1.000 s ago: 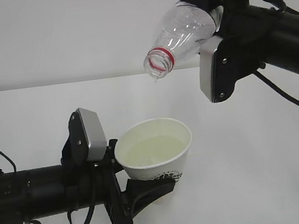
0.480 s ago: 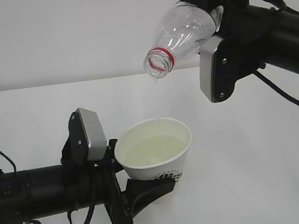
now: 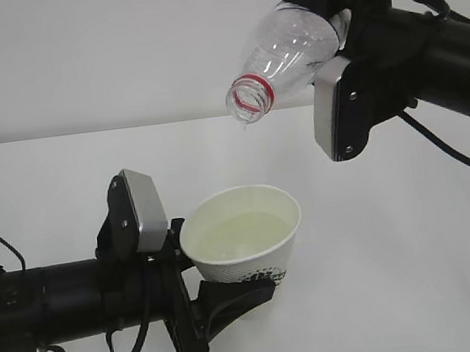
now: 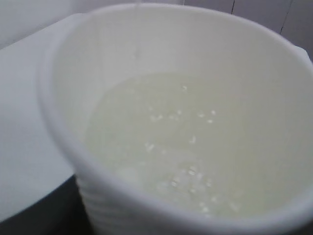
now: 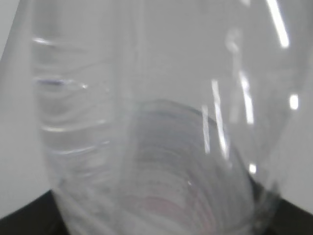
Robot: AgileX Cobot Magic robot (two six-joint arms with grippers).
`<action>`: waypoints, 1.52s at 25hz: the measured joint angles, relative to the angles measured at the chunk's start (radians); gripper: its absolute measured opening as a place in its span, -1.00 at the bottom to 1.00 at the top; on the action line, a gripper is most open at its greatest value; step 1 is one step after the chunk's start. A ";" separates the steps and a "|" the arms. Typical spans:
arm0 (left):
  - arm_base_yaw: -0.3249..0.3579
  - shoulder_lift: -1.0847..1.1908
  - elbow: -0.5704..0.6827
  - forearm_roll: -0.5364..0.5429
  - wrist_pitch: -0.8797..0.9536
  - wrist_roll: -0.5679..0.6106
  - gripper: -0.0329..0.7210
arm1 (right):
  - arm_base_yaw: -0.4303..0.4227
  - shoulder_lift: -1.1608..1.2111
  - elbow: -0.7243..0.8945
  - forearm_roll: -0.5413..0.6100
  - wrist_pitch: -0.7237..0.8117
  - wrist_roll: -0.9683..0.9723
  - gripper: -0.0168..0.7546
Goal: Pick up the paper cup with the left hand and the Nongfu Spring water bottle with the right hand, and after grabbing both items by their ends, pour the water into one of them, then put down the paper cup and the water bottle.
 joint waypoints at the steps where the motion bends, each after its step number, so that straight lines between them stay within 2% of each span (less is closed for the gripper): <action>1: 0.000 0.000 0.000 0.000 0.000 0.000 0.38 | 0.000 0.000 0.000 0.000 0.000 0.000 0.27; 38: 0.000 0.000 0.000 -0.038 0.000 0.000 0.38 | 0.000 0.000 0.000 0.000 0.000 0.062 0.27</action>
